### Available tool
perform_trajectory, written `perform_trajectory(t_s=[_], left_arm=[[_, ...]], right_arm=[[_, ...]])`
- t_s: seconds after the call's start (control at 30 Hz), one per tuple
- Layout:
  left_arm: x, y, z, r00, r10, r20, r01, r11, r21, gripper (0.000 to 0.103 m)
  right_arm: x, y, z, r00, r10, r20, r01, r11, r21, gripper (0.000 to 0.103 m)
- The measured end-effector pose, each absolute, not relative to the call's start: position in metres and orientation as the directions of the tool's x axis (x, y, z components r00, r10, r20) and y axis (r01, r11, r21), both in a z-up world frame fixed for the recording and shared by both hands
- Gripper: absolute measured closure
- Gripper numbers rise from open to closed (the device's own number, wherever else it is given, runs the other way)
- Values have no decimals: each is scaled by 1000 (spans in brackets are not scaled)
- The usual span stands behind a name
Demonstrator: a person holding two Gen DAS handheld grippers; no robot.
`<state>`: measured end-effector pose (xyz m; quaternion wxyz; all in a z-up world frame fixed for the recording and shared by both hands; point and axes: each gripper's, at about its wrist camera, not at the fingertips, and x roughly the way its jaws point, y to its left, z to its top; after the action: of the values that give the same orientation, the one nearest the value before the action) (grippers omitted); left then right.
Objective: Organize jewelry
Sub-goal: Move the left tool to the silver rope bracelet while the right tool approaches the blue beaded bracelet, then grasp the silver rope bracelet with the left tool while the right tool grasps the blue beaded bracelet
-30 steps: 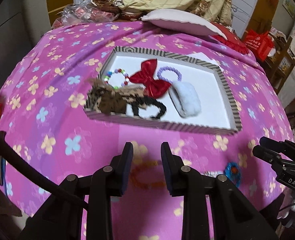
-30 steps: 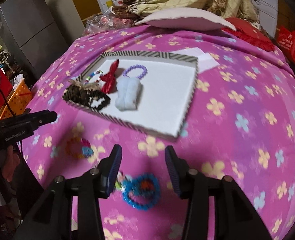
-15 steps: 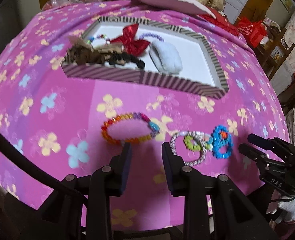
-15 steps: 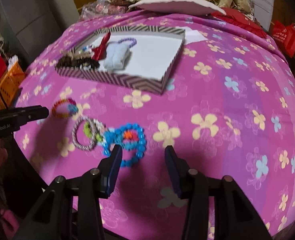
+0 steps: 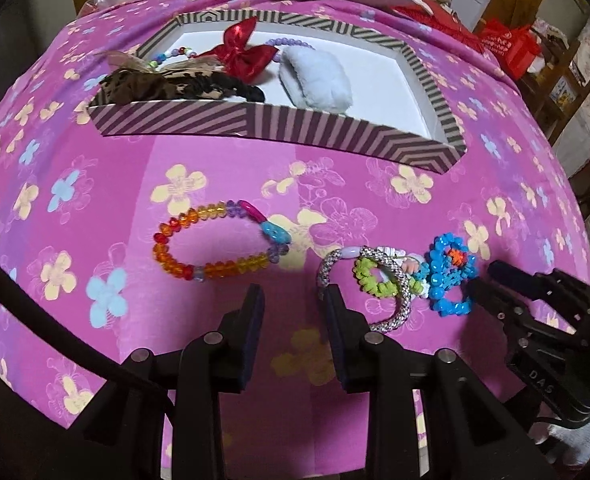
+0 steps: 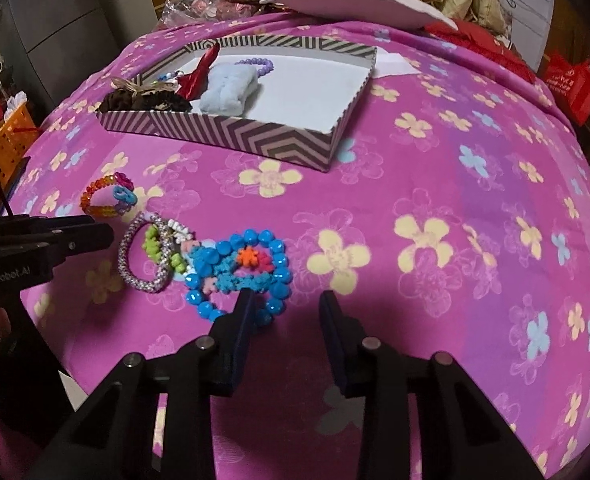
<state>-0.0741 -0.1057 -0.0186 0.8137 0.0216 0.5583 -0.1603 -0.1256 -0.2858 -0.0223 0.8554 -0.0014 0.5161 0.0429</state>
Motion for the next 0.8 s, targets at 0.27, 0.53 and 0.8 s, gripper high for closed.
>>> perform_trajectory(t_s=[0.27, 0.53, 0.8], left_arm=[[-69, -114, -23, 315, -226, -922, 292, 947, -132, 66], [-71, -123, -25, 314, -225, -923, 323, 939, -119, 67], [-71, -121, -20, 300, -306, -904, 363, 912, -188, 90]], right_arm=[[-124, -293, -21, 455, 137, -880, -74, 991, 116, 69], [-123, -292, -27, 462, 103, -881, -76, 994, 77, 86], [-125, -299, -22, 483, 122, -867, -70, 992, 101, 94]])
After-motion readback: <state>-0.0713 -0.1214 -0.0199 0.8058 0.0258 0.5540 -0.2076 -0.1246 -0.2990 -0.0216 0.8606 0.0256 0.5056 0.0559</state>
